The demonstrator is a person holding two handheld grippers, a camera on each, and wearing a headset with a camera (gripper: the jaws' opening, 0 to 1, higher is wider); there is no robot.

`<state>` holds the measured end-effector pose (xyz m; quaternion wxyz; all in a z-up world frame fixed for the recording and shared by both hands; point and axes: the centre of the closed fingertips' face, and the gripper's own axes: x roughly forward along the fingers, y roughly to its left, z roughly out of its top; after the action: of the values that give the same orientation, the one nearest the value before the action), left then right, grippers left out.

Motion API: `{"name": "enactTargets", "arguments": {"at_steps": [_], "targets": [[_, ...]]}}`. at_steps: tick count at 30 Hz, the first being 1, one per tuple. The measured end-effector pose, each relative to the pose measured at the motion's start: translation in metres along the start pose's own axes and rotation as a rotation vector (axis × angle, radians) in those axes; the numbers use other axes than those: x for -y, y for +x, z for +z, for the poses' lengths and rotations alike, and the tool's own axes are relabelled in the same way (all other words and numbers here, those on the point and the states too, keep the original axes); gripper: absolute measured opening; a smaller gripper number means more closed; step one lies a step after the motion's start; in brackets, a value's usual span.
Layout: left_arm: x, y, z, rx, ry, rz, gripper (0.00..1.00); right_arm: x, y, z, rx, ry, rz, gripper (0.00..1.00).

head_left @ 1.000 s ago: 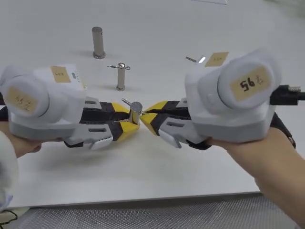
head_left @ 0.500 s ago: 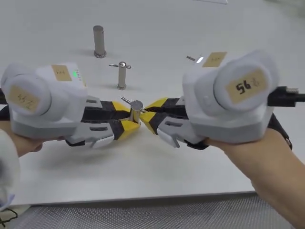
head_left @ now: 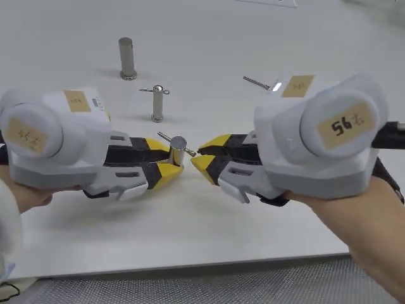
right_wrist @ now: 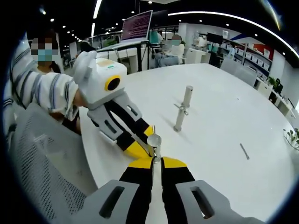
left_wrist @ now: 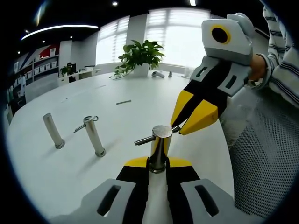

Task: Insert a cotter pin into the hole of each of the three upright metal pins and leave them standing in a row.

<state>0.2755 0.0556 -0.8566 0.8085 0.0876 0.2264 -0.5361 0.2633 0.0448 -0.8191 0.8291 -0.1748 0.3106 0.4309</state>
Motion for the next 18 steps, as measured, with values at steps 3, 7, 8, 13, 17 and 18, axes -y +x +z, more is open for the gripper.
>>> {"name": "enactTargets", "arguments": {"at_steps": [3,7,8,13,17,18], "targets": [[-0.0001,0.0002,0.0003,-0.001,0.0,0.0,0.11,-0.0013,0.0011,0.003,0.007,0.001,0.007,0.04],[-0.0006,0.0002,0.0008,-0.001,-0.003,0.002,0.11,-0.0002,0.0027,0.0039,0.007,-0.004,0.008,0.03],[-0.0006,0.0001,0.0009,-0.001,-0.004,0.002,0.11,0.0,0.0029,0.0038,0.006,-0.003,0.008,0.03],[-0.0013,0.0004,0.0014,-0.002,-0.007,0.003,0.12,0.0014,0.0032,0.0049,0.006,-0.011,0.011,0.04],[-0.0019,0.0007,0.0017,-0.003,-0.008,0.009,0.12,0.003,0.0017,0.0071,0.014,0.02,0.025,0.05],[-0.002,0.0008,0.0017,-0.003,-0.008,0.009,0.12,0.0036,0.0011,0.0078,0.016,0.018,0.023,0.06]]}}
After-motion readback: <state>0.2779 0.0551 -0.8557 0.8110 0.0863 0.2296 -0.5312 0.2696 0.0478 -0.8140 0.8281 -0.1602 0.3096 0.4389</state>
